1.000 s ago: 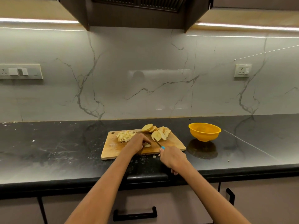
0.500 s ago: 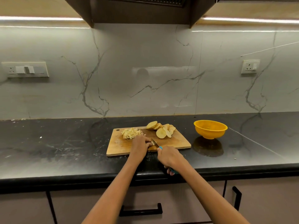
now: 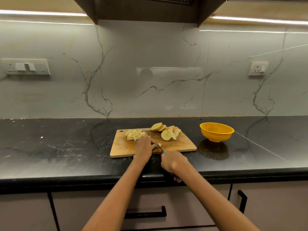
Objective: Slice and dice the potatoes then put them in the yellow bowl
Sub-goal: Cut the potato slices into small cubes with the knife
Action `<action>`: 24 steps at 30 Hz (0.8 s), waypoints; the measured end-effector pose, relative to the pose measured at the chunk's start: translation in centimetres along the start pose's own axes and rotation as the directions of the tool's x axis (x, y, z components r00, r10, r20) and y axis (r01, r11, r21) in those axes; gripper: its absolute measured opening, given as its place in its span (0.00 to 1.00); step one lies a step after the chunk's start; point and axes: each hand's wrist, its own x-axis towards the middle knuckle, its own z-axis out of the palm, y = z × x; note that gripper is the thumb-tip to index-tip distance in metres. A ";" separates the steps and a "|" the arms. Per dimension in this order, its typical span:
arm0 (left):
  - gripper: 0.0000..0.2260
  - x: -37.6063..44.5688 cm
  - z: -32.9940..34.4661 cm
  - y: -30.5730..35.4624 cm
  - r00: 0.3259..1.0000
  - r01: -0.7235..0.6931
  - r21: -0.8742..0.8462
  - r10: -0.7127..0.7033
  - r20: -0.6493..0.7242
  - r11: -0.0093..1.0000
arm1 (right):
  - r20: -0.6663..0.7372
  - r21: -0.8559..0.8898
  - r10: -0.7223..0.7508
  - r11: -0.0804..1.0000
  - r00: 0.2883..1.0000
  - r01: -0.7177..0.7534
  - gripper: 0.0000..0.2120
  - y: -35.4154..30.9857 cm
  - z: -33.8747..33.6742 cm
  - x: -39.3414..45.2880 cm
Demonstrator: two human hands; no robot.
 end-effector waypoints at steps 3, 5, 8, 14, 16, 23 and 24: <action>0.07 -0.3 0.1 0.1 1.000 0.012 -0.019 -0.012 -0.023 1.000 | -0.034 -0.084 -0.019 0.996 0.999 0.016 0.17 0.7 0.3 -1.5; 0.08 -0.8 0.2 0.0 0.999 0.015 -0.051 -0.017 -0.049 0.999 | -0.027 -0.087 -0.005 0.996 1.000 0.003 0.17 1.1 -0.2 -2.3; 0.09 -1.1 0.1 -0.2 0.996 0.040 -0.121 -0.049 -0.070 0.992 | -0.069 0.057 0.019 0.998 0.997 -0.015 0.18 1.6 -0.9 -2.8; 0.08 -1.2 -0.1 -0.3 0.990 0.080 -0.172 -0.098 -0.098 0.982 | -0.079 0.196 0.052 0.980 0.996 -0.035 0.24 0.6 -0.2 -0.3; 0.08 -1.2 -0.2 -0.4 0.992 0.071 -0.193 -0.090 -0.093 0.979 | -0.049 0.241 0.057 0.970 0.997 -0.044 0.24 0.1 0.1 -0.1; 0.07 -1.0 -0.2 -0.5 0.992 0.057 -0.190 -0.076 -0.096 0.980 | 0.003 0.201 0.072 0.977 0.997 -0.071 0.21 -0.8 0.2 0.6; 0.07 -1.0 -0.2 -0.5 0.993 0.056 -0.183 -0.074 -0.092 0.981 | 0.028 0.194 0.074 0.978 0.997 -0.078 0.20 -1.0 0.0 0.8</action>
